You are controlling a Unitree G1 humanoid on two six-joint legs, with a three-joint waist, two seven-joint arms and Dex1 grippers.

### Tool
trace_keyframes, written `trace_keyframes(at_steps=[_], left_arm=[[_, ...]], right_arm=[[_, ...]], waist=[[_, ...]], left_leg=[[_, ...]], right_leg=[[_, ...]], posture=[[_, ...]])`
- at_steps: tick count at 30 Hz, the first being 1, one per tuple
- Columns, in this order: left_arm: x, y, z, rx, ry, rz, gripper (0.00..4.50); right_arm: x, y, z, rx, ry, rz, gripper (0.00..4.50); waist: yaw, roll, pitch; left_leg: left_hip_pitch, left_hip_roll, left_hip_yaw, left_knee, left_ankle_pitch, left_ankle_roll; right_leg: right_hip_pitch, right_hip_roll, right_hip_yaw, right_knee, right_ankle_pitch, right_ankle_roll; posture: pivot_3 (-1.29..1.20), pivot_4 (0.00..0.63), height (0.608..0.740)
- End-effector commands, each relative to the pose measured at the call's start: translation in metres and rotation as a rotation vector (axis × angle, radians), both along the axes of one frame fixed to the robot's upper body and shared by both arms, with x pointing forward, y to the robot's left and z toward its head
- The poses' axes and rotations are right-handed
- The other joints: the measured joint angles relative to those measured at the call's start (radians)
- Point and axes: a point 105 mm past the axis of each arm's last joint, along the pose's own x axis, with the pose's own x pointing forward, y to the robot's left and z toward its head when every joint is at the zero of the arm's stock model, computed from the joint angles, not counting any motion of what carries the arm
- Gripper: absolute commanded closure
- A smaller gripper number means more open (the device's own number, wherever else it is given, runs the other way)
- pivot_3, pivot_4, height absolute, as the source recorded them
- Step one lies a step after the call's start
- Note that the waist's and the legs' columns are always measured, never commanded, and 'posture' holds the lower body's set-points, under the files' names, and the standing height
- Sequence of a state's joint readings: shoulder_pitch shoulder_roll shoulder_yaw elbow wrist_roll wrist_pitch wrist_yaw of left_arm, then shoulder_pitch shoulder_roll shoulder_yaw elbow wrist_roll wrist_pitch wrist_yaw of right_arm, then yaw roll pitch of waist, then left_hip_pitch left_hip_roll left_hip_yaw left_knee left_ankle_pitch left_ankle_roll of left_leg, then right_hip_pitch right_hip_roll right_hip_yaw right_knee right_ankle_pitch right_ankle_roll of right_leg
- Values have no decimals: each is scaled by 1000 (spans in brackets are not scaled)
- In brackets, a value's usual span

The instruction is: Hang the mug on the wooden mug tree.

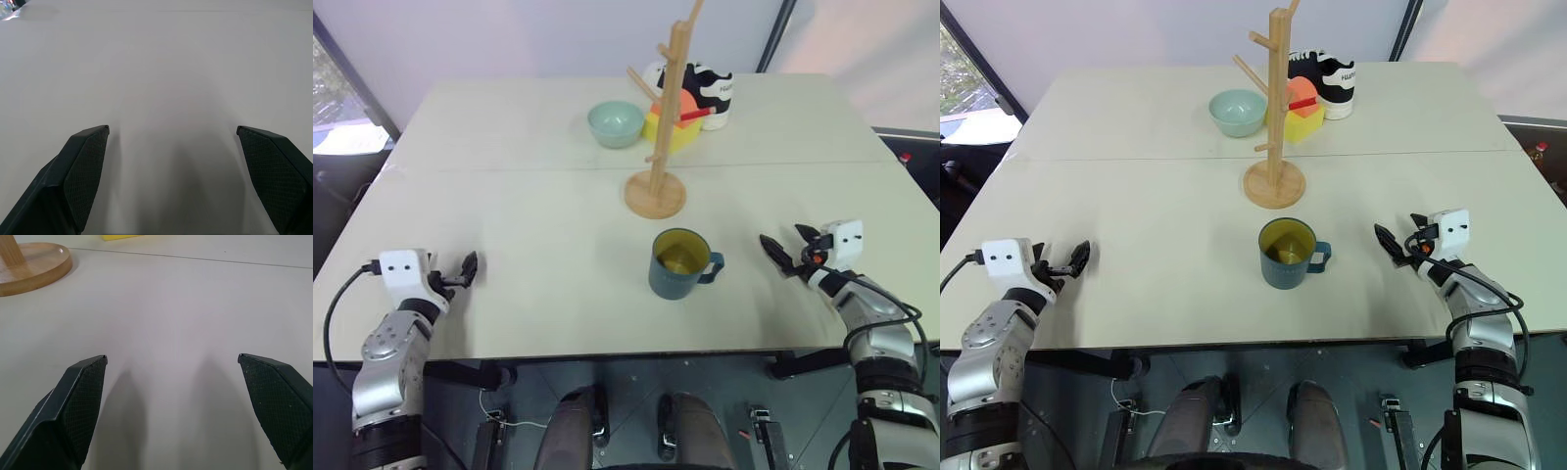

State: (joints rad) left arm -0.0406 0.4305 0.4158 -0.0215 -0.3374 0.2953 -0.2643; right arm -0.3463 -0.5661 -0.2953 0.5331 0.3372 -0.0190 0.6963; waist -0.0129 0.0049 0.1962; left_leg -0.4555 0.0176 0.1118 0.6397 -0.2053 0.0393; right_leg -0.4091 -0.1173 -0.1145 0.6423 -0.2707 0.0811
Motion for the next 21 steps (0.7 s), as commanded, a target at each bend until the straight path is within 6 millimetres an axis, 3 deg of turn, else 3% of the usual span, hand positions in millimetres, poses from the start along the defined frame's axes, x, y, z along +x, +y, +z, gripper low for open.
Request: trace_keyframes(at_steps=[1, 5, 11, 14, 17, 21], left_arm=[[-2, 3, 16, 23, -50, 10, 0], [2, -3, 17, 3, -53, -16, 0], [6, -30, 23, -20, -77, -163, 0], [6, -52, 30, 1, -112, -300, 0], [5, -78, 25, 47, -78, -478, 0], [-10, -114, 22, 96, -58, -753, 0]], right_arm=[[-1, -6, 20, -12, -68, -13, 59], [-2, -6, 23, -15, -79, -14, 59], [-11, -6, 31, -24, -108, -6, 59], [-26, 1, 38, -21, -133, 42, 59], [-49, 14, 40, -23, -135, 119, 59], [-80, 44, 33, -31, -85, 252, 59]], waist=[[0, 0, 0], [1, 0, 0], [4, 0, 0], [5, 0, 0], [6, 0, 0], [4, 0, 0]], left_leg=[[0, 0, 0, 0, 0, 0], [0, -1, 0, -3, 0, 0], [0, -1, 1, -7, 1, 0], [0, -1, 1, -8, 1, -1], [0, -1, 1, -8, 1, -1], [0, -1, 1, -9, 1, -1]], right_leg=[[0, 0, 0, 0, 0, 0], [0, 0, 0, -3, 0, 1], [3, 0, -1, -5, 1, 1], [4, 0, -1, -6, 1, 1], [4, 1, -1, -6, 1, 1], [4, 1, -1, -7, 1, 1]], posture=[[0, 150, 735], [0, 150, 735], [0, 150, 735], [0, 150, 735], [0, 150, 735], [0, 150, 735]])
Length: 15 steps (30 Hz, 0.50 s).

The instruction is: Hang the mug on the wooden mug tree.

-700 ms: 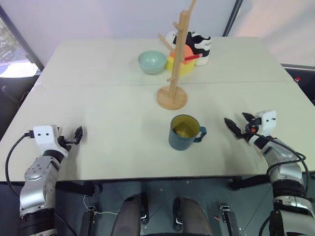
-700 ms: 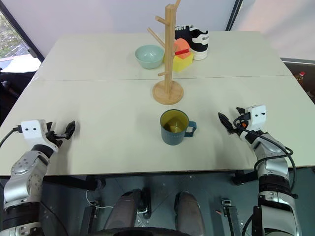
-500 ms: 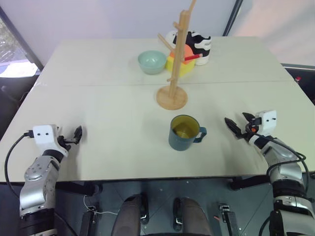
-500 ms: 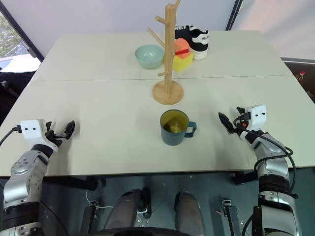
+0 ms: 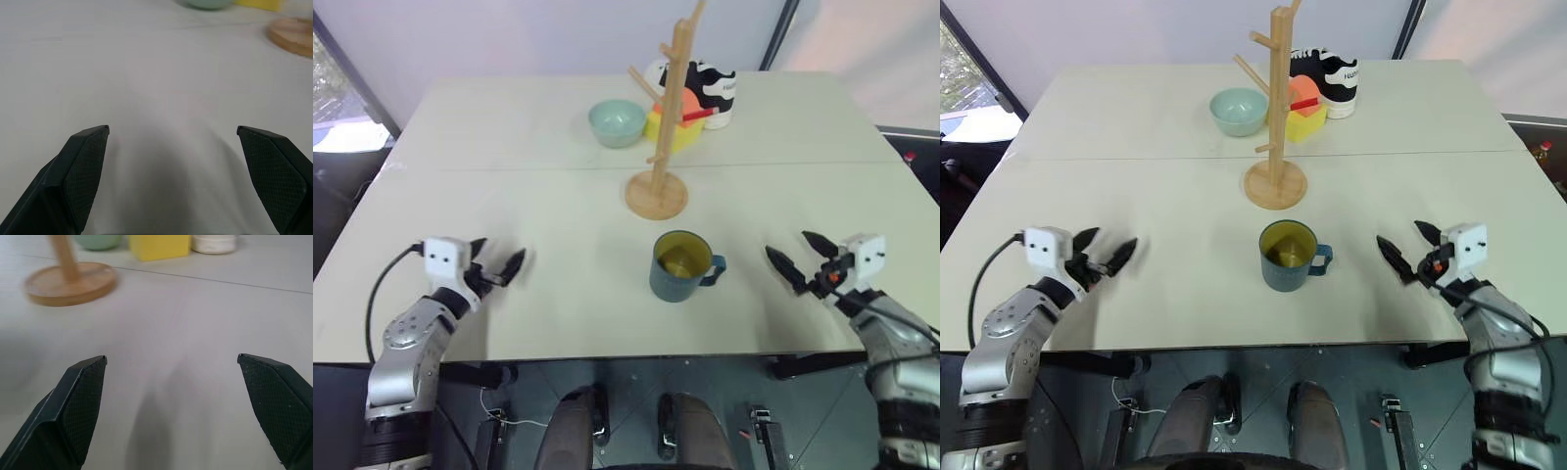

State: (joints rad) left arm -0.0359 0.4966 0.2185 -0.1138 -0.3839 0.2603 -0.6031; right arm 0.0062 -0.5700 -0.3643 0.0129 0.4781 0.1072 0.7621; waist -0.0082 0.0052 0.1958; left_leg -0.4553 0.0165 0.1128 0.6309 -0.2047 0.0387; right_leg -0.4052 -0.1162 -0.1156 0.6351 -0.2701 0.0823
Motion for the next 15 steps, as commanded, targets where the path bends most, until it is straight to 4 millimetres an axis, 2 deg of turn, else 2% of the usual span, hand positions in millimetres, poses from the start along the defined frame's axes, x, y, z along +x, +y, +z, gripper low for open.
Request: trace_keyframes(at_steps=[1, 7, 15], left_arm=[[-16, -33, 14, 40, -59, -250, 0], [-37, -69, 24, 39, -65, -520, 0], [-55, -92, 36, 50, -67, -674, 0]], right_arm=[[-23, 27, 12, -33, -23, 126, 59], [-42, 69, -2, -16, 14, 207, 59], [-33, 85, -12, 7, -2, 175, 59]], waist=[[-2, 0, 0], [-4, 0, 0], [-4, 1, -1]], left_leg=[[0, 0, 0, 0, 0, 0], [0, 1, 0, -2, 0, 0], [1, 0, 0, -3, 0, 0]], right_leg=[[0, 0, 0, 0, 0, 0], [-3, 0, 1, -3, -2, -5], [-3, -1, 2, -6, -2, -5]], posture=[[0, 150, 735], [0, 150, 735], [0, 150, 735]])
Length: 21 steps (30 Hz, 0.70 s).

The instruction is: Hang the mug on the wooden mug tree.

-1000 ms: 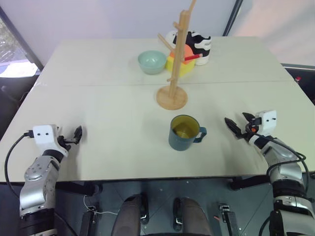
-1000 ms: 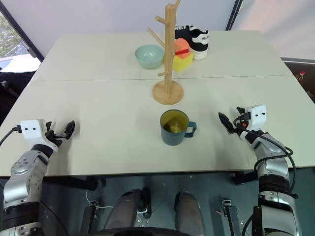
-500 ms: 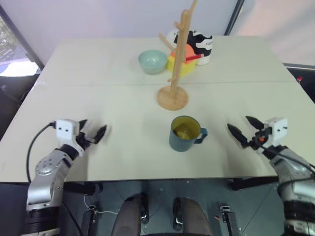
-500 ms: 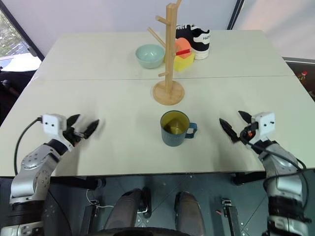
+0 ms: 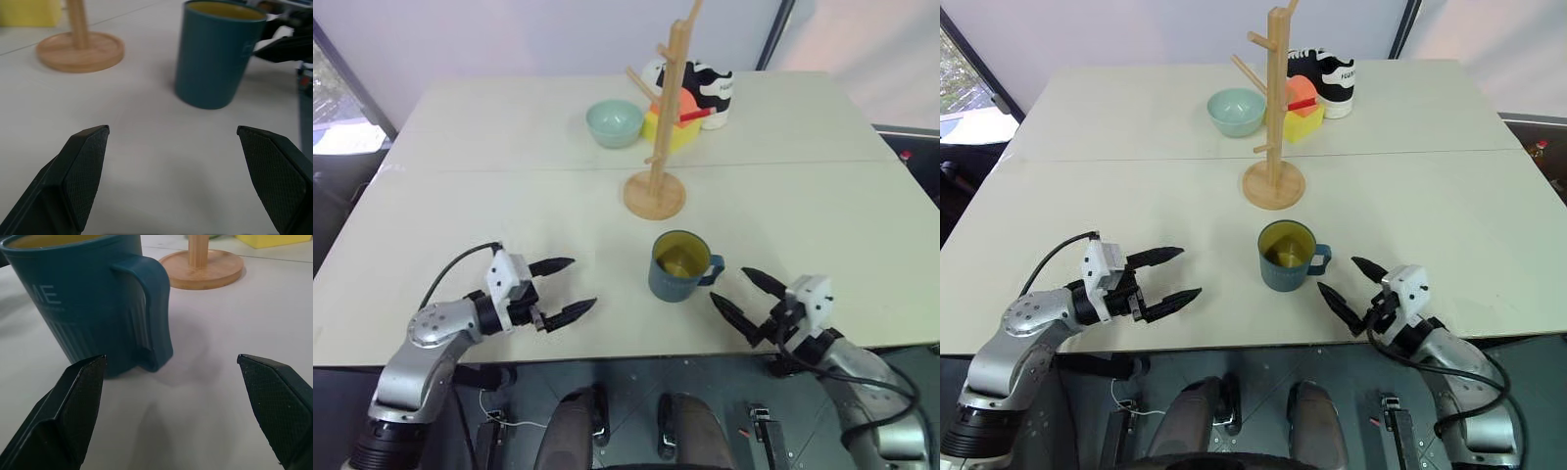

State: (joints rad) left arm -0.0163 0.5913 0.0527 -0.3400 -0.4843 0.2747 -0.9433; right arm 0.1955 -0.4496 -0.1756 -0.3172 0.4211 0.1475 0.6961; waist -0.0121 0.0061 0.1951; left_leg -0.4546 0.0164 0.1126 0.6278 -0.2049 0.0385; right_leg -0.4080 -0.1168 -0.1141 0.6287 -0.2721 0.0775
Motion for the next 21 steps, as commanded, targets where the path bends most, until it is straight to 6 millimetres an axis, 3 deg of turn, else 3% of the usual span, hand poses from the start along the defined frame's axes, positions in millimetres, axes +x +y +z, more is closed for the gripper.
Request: trace_keyframes(at_steps=[1, 21], left_arm=[[-9, -9, 14, 4, -34, -70, 0], [-29, -28, 25, -4, -36, -161, 0]], right_arm=[[3, 2, 5, 0, -40, -11, 59], [24, -1, -6, 18, -48, -55, 59]], waist=[[0, 0, 0], [1, 0, 0]], left_leg=[[0, 0, 0, 0, 0, 0], [0, 0, 0, 3, 1, 0]], right_leg=[[0, 0, 0, 0, 0, 0], [4, 3, -1, 3, 2, 3]], posture=[[0, 150, 735], [0, 150, 735]])
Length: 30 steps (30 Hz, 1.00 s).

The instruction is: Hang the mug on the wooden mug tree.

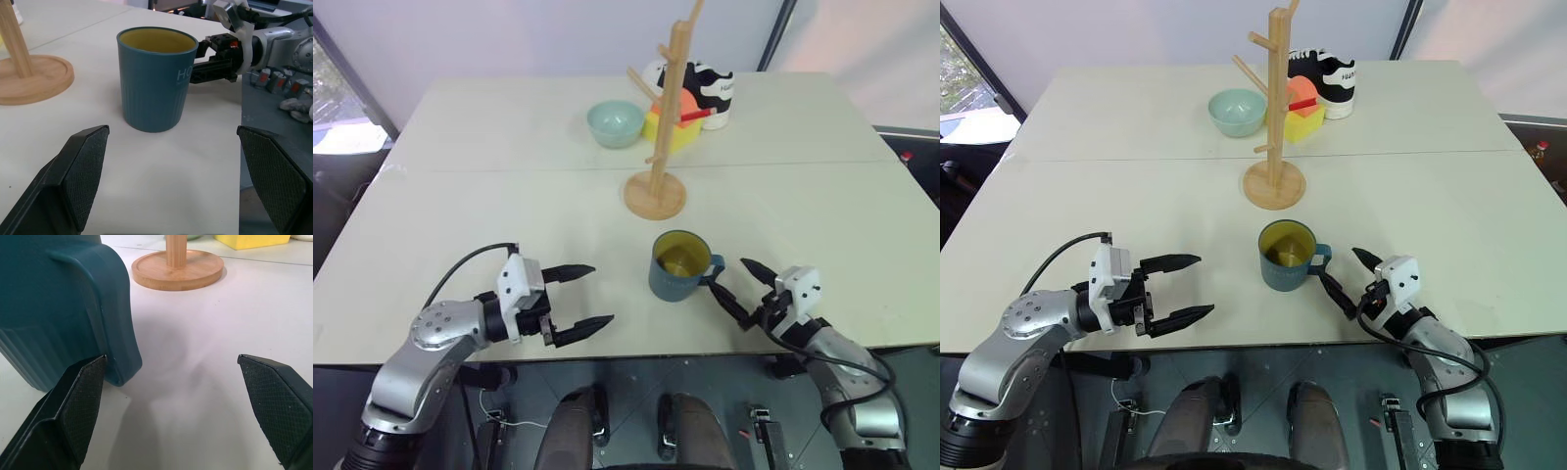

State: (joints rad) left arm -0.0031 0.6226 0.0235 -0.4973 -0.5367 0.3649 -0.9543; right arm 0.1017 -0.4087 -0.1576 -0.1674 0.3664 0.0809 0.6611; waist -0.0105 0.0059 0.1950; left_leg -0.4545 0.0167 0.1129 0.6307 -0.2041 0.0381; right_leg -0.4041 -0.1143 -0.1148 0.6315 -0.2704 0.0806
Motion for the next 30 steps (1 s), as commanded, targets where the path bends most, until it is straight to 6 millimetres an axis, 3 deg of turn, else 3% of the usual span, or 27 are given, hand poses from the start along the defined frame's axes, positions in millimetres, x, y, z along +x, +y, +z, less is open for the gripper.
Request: trace_keyframes(at_steps=[1, 2, 5, 12, 18, 21, 26, 30], left_arm=[[-8, -5, 10, -11, -35, -34, 0], [-8, -5, 9, -9, -35, -34, 0], [-8, -4, 9, -6, -35, -33, 0], [-8, -2, 7, 0, -38, -22, 0], [-6, 2, 5, 4, -41, -2, 0], [0, 7, 3, 11, -58, 37, 0], [17, 24, 6, 12, -101, 132, 0], [30, 26, 15, -10, -150, 159, 0]], right_arm=[[2, 6, 4, 14, -33, 19, 59], [3, 7, 3, 16, -32, 23, 59], [4, 11, 2, 31, -27, 36, 926], [4, 17, -1, 50, -19, 65, 4458], [3, 23, 11, 54, -60, 103, 4458], [6, 27, 24, -40, -106, 147, 4458], [45, 24, 92, -253, -261, 181, 4458], [83, 16, 129, -369, -298, 157, 4458]], waist=[[0, 0, 0], [0, 0, 0], [0, 0, 0], [0, 0, 0], [0, 0, 0], [0, 0, 0], [-6, 1, 1], [2, -1, 0]], left_leg=[[0, 0, 0, 0, 0, 0], [0, 0, 0, 0, 0, 0], [0, 0, 0, 0, 0, -1], [0, 0, 0, 1, 1, -1], [1, 0, 0, 1, 1, -1], [1, 0, 0, 1, 1, -1], [5, 0, 1, 2, 1, -1], [7, 1, 0, 1, 2, -2]], right_leg=[[0, 0, 0, 0, 0, 0], [0, 0, 0, 0, 0, 0], [1, 0, 0, 1, 0, 0], [1, 1, 0, 1, 0, 0], [2, 1, 0, 1, 0, 0], [2, 1, 0, 2, 0, 0], [0, 1, 2, 2, 2, -3], [-1, 1, 1, 2, 3, -5]], posture=[[0, 150, 735], [0, 150, 735], [0, 150, 735], [0, 150, 735], [0, 150, 735], [0, 150, 735], [0, 150, 735], [0, 150, 735]])
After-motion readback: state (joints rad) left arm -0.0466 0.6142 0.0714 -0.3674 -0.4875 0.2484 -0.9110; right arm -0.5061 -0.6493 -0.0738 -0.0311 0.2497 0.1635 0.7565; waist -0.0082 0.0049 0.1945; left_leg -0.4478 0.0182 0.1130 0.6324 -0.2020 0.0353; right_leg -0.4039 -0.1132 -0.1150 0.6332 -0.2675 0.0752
